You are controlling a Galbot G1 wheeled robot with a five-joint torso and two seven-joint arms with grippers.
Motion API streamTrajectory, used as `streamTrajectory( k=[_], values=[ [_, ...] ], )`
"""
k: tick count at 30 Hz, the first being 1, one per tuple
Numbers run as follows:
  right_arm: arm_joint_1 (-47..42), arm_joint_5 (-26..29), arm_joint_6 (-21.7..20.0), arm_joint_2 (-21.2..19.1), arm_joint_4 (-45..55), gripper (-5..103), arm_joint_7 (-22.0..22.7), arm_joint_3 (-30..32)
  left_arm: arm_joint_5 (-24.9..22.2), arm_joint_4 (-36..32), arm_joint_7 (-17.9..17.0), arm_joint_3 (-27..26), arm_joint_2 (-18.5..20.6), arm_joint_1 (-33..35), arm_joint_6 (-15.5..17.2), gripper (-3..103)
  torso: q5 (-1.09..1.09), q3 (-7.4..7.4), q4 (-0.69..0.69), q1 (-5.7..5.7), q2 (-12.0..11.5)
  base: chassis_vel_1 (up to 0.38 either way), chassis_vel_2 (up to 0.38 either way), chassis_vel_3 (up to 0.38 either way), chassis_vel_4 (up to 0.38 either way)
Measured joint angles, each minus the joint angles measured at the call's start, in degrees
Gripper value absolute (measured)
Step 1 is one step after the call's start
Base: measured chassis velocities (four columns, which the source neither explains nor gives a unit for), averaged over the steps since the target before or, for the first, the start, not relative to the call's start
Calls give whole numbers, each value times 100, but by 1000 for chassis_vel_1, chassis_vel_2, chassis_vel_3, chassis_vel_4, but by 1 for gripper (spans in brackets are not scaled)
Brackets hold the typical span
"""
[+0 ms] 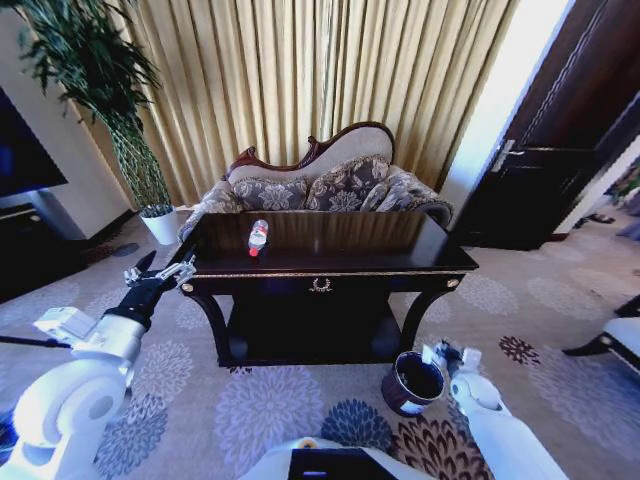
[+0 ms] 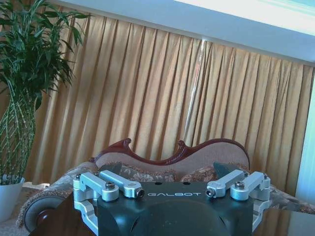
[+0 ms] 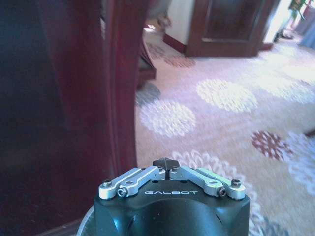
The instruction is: Move to the front of the table and place the trash on the table into the trash bin.
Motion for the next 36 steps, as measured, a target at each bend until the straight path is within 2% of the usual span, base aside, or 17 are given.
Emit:
streamTrajectory(
  k=[6, 10, 11, 13, 14, 15, 18, 19, 22, 23, 25, 27, 29, 30, 34, 35, 36],
  values=[
    [737, -506, 432, 377, -1044, 0, -26, -95, 20, -59, 24, -38, 1, 116, -17, 100, -2, 0, 2, 0, 1, 0, 0, 0, 0],
    [911, -630, 523, 491, -1187, 0, -34, -120, 20, -62, 89, -111, 7, 177, -49, 100, -1, 0, 0, 0, 0, 0, 0, 0, 0],
    [958, -684, 529, 530, -1201, -3, -35, -131, 20, -64, 109, -145, 11, 204, -68, 100, -1, 0, 2, 0, 1, 0, 0, 0, 0],
    [1011, -867, 537, 575, -1248, 1, -36, -131, 20, -68, 139, -218, 14, 257, -106, 100, -1, 0, 1, 0, 0, 0, 0, 0, 0],
    [1030, -924, 565, 583, -1282, 7, -36, -126, 19, -68, 153, -239, 14, 271, -118, 100, -1, 0, 0, 0, 1, 0, 0, 0, 0],
    [1030, -924, 565, 583, -1282, 7, -36, -126, 19, -68, 153, -239, 14, 271, -118, 100, -1, 0, 0, 0, 1, 0, 0, 0, 0],
    [1081, -967, 669, 586, -1372, 23, -25, -98, 23, -64, 180, -251, -3, 296, -140, 100, -1, 0, 0, -1, 1, 0, 0, 0, 0],
    [1081, -967, 669, 586, -1372, 23, -25, -98, 23, -64, 180, -251, -3, 296, -140, 100, -1, 0, 0, -1, 1, 0, 0, 0, 0],
    [1043, -1008, 683, 559, -1363, 38, -21, -77, 124, -37, 217, -146, -28, 282, -161, 100, 0, 0, -1, -1, 1, 0, 0, 0, 0],
    [1043, -1008, 683, 559, -1363, 38, -21, -77, 124, -37, 217, -146, -28, 282, -161, 100, 0, 0, -1, -1, 1, 0, 0, 0, 0],
    [1004, -1015, 683, 539, -1326, 50, -16, -53, 153, -35, 221, -85, -31, 238, -169, 100, 0, 0, -1, -1, 1, 0, 0, 0, 0],
    [991, -1016, 683, 532, -1319, 50, -15, -41, 156, -35, 221, -73, -25, 220, -169, 100, -1, 0, 0, -1, 1, 0, 0, 0, 0],
    [946, -1016, 683, 519, -1296, 61, -14, -20, 156, -30, 221, -69, -5, 189, -171, 100, -1, -1, 0, -1, 1, 0, 0, 0, 0],
    [946, -1016, 683, 519, -1296, 61, -14, -20, 156, -30, 221, -69, -5, 189, -171, 100, -1, -1, 0, -1, 1, 0, 0, 0, 0],
    [855, -1005, 681, 522, -1247, 82, -13, -11, 156, -20, 221, -61, -12, 178, -171, 100, 0, 0, 0, -1, 1, 0, 0, 0, 0],
    [855, -1005, 681, 522, -1247, 82, -13, -11, 156, -20, 221, -61, -12, 178, -171, 100, 0, 0, 0, -1, 1, 0, 0, 0, 0],
    [846, -1000, 680, 528, -1238, 88, -12, -6, 157, -20, 221, -55, -19, 180, -171, 100, 0, -1, 0, -1, 1, 0, 0, 0, 0]
  ],
)
